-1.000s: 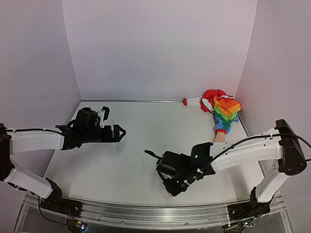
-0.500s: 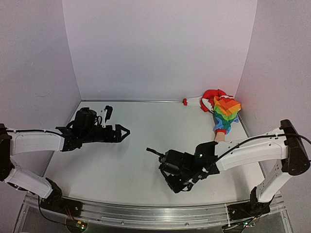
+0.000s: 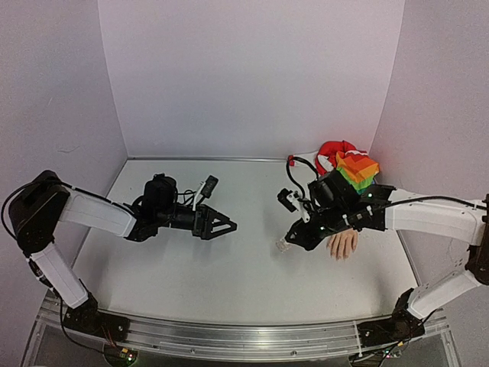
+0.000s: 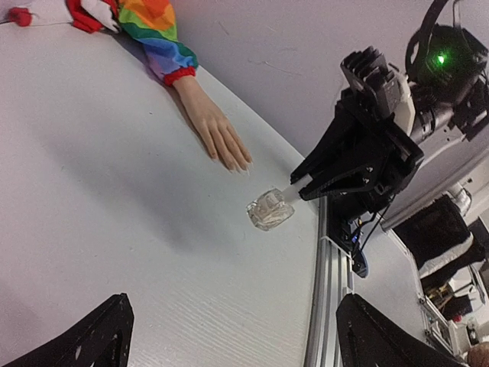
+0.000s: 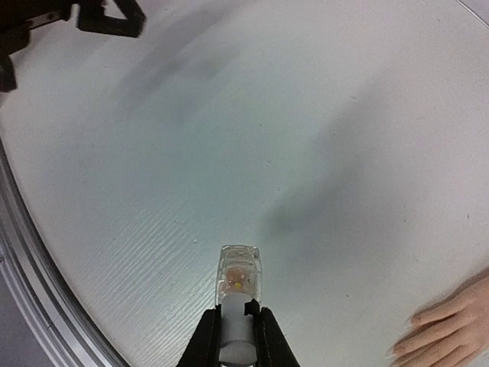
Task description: Paint the nails
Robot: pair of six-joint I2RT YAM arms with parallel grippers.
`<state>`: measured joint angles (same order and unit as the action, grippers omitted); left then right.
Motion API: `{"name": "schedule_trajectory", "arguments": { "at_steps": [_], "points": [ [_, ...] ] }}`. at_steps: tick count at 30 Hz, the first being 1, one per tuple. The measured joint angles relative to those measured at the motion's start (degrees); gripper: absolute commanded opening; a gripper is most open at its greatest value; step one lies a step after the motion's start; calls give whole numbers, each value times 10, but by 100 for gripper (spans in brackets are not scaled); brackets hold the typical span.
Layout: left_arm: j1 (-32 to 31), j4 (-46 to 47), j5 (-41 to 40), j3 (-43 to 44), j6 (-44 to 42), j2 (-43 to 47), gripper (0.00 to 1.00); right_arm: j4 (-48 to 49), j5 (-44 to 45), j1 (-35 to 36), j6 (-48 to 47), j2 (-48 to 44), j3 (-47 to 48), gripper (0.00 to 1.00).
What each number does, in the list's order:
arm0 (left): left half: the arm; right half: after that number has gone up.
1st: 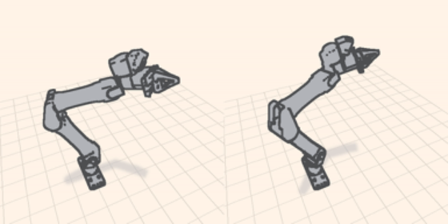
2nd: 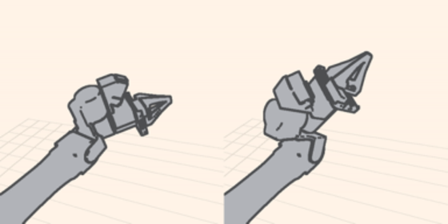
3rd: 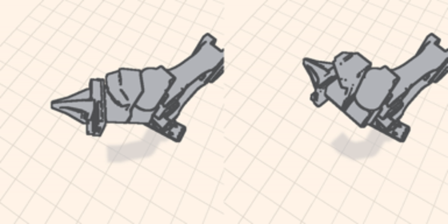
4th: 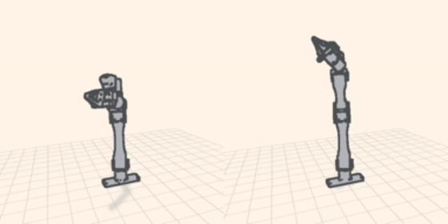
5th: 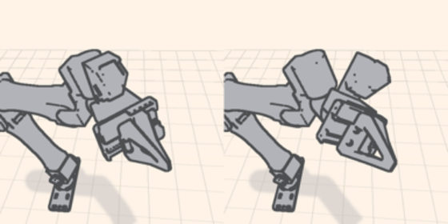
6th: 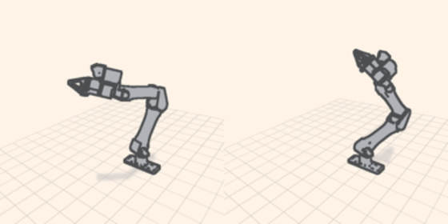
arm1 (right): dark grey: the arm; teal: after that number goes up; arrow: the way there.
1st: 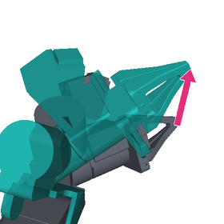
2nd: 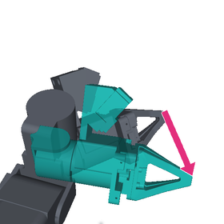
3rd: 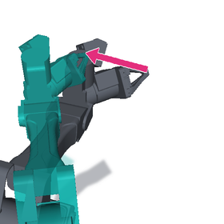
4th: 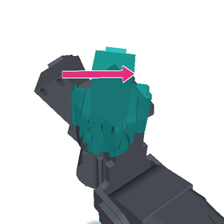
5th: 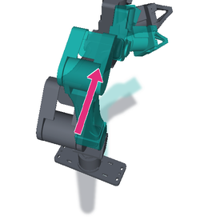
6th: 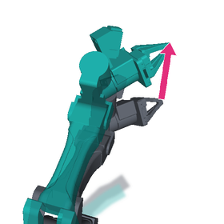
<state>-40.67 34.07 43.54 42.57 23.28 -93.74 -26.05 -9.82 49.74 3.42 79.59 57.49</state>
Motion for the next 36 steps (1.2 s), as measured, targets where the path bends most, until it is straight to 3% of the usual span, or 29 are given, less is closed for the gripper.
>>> {"name": "schedule_trajectory", "arguments": {
  "at_steps": [7, 16, 23, 36],
  "points": [
    [-37, 0, 103, 110, -56, -77, 71, -10, -114, 0, -89, 54, 91, 0],
    [-72, 1, 171, 130, -71, -113, 50, -24, -169, 2, -111, 69, 115, 0],
    [-74, 5, 179, 134, -67, -122, 51, -25, -184, 2, -119, 69, 116, 0],
    [-75, -53, 182, 144, -105, -122, 61, -25, -186, 2, -124, 69, 116, 0]
  ]
}}
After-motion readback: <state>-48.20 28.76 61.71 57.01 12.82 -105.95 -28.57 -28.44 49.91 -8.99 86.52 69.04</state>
